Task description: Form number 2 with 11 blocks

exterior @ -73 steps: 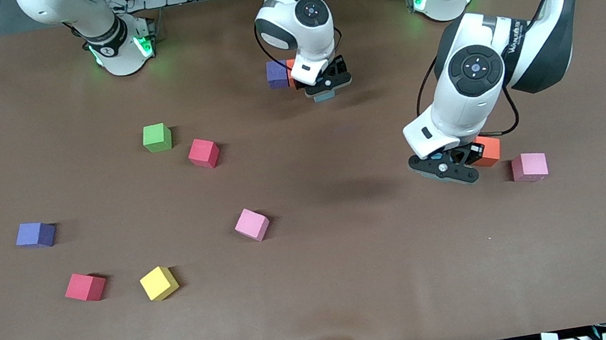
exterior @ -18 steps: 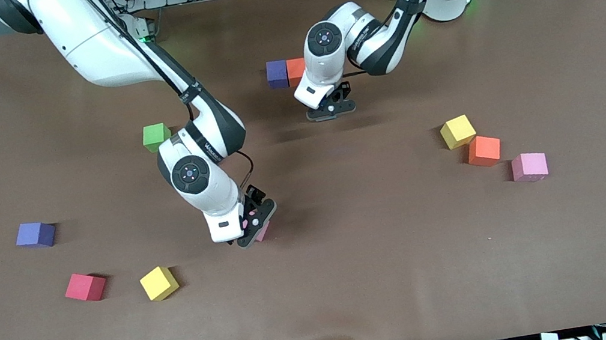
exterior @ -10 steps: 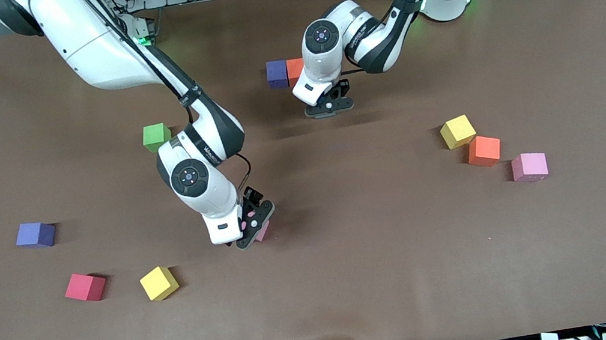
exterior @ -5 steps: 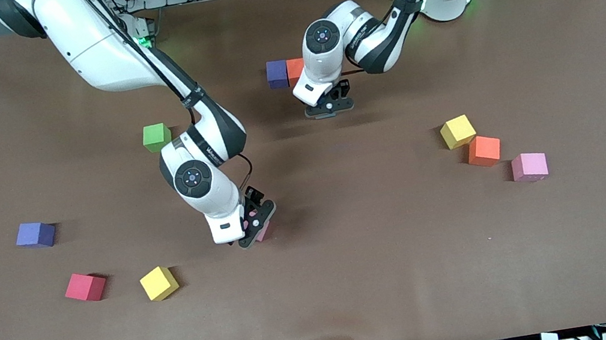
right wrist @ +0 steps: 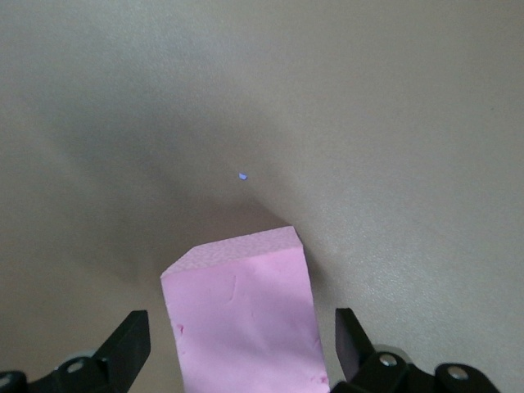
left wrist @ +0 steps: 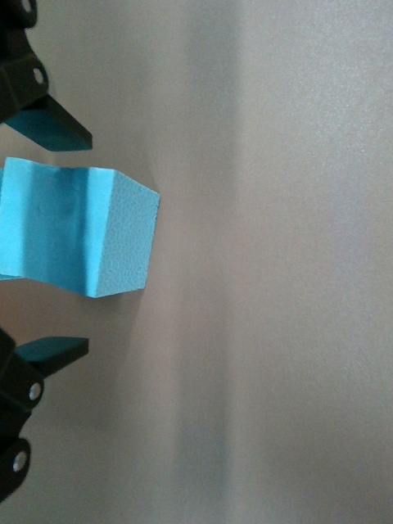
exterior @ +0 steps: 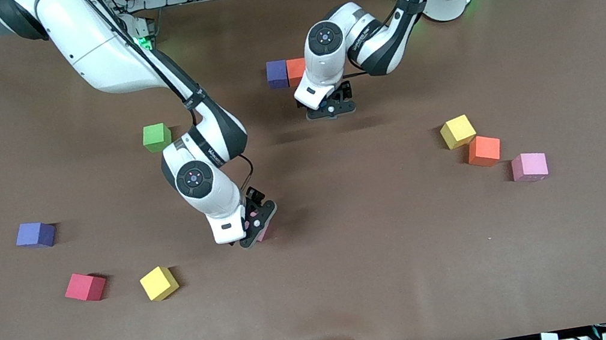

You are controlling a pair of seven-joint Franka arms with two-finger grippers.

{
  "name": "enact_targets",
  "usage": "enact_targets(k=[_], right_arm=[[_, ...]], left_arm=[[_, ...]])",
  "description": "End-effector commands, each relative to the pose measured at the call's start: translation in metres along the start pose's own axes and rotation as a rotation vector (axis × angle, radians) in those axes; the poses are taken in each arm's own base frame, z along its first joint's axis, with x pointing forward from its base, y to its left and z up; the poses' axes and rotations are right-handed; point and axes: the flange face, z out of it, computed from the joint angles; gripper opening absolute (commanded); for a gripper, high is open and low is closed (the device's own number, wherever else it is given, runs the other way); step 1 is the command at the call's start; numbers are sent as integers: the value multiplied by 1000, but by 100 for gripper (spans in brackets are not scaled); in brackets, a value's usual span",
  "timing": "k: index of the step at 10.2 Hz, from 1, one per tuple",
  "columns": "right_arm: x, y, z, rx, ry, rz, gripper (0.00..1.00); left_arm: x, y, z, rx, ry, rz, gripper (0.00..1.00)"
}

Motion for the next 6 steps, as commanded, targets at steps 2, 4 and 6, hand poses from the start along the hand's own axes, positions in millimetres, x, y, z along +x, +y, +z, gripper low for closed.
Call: enact_targets(k=[2, 4, 6], right_arm=[[1, 2, 15, -11, 1, -25, 98], [1, 9, 16, -19, 6, -95, 76], [4, 13, 10, -27, 16, -96, 40]], left_arm=[[12, 1, -52, -53, 78, -27, 100], [21, -7, -86, -74, 115, -40, 100], [46, -33, -116, -73, 138, -47, 100]])
